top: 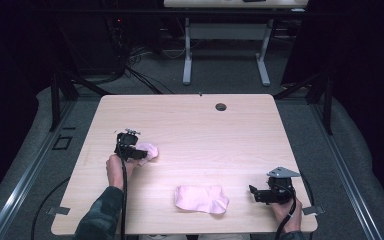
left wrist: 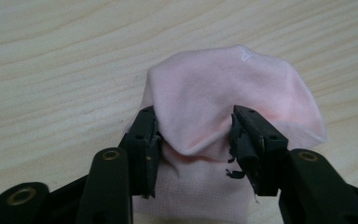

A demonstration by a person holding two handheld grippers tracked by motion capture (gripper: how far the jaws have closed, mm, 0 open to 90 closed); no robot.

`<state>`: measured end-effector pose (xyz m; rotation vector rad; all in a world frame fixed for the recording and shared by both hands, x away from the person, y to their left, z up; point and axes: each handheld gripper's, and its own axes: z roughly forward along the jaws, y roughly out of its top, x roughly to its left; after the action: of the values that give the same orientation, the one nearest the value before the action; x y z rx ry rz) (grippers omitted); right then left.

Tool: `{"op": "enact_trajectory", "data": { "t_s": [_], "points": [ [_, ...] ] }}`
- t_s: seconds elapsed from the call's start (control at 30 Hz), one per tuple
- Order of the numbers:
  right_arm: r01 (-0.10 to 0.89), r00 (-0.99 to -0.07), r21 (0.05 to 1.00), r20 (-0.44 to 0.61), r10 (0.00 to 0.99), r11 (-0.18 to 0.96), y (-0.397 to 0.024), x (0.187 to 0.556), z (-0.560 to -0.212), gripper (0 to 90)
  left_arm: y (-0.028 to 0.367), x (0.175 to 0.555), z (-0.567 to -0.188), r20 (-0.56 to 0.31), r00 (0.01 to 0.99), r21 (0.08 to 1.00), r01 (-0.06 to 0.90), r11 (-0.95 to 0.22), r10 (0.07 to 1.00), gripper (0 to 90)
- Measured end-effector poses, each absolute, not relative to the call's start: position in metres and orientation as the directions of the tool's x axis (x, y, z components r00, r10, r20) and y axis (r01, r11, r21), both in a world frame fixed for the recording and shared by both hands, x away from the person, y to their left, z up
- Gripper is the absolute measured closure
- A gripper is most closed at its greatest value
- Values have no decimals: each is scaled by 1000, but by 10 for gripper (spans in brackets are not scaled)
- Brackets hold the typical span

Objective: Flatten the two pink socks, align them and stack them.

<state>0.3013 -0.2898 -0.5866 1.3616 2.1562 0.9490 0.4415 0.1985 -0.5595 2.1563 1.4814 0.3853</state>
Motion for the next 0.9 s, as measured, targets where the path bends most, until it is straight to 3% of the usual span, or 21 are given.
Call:
{"op": "enact_trajectory", "data": {
  "t_s": [0.33, 0.67, 0.9],
  "points": [
    [621, -437, 731, 21, 899, 285, -290, 302, -587, 80, 196, 441, -560, -48, 403, 547, 776, -314, 914, 797],
    [620, -438, 730, 16, 899, 289, -291, 301, -586, 84, 199, 432, -546, -51, 419, 598, 740, -308, 907, 824],
    [621, -437, 731, 24, 899, 283, -291, 302, -586, 87, 187, 415, -520, -71, 497, 648, 682, -339, 865, 823]
  ]
}}
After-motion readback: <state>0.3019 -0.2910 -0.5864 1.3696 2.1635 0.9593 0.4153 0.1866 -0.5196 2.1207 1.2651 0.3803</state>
